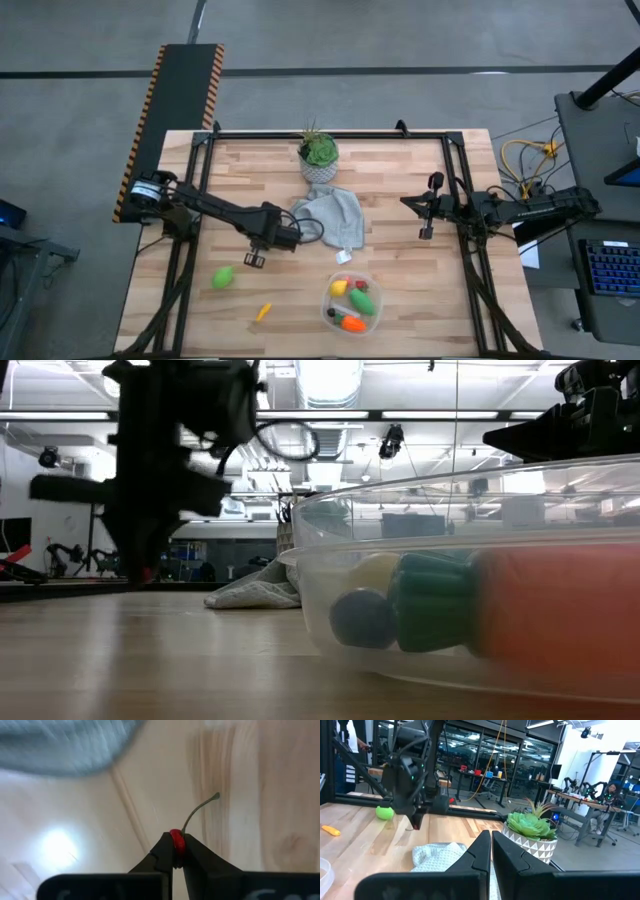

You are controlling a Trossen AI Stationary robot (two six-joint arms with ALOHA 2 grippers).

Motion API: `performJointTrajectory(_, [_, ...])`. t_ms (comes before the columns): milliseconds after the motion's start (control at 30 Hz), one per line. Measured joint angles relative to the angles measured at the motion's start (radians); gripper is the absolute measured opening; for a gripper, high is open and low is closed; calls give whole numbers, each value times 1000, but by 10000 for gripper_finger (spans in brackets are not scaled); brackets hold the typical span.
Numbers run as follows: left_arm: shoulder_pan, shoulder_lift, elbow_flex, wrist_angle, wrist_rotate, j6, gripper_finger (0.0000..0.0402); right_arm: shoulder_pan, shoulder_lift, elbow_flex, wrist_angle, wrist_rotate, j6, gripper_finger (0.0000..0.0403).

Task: Pick and placing Produce into tupperware
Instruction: Put the red cherry into the transparent bin

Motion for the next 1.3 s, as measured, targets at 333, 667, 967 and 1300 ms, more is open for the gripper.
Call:
performJointTrajectory(333, [-13,-2,155,15,-3,18,2,0,0,0,0,0,0,9])
performJointTrajectory(667, [-64,-2,225,181,10,53,1,0,0,0,0,0,8,9])
performJointTrajectory(967, [-92,43,241,272,54,67,1,0,0,0,0,0,16,9])
performJointTrajectory(1300, [-139,189,423,216,59,109,1,0,1,0,-1,1,19,9])
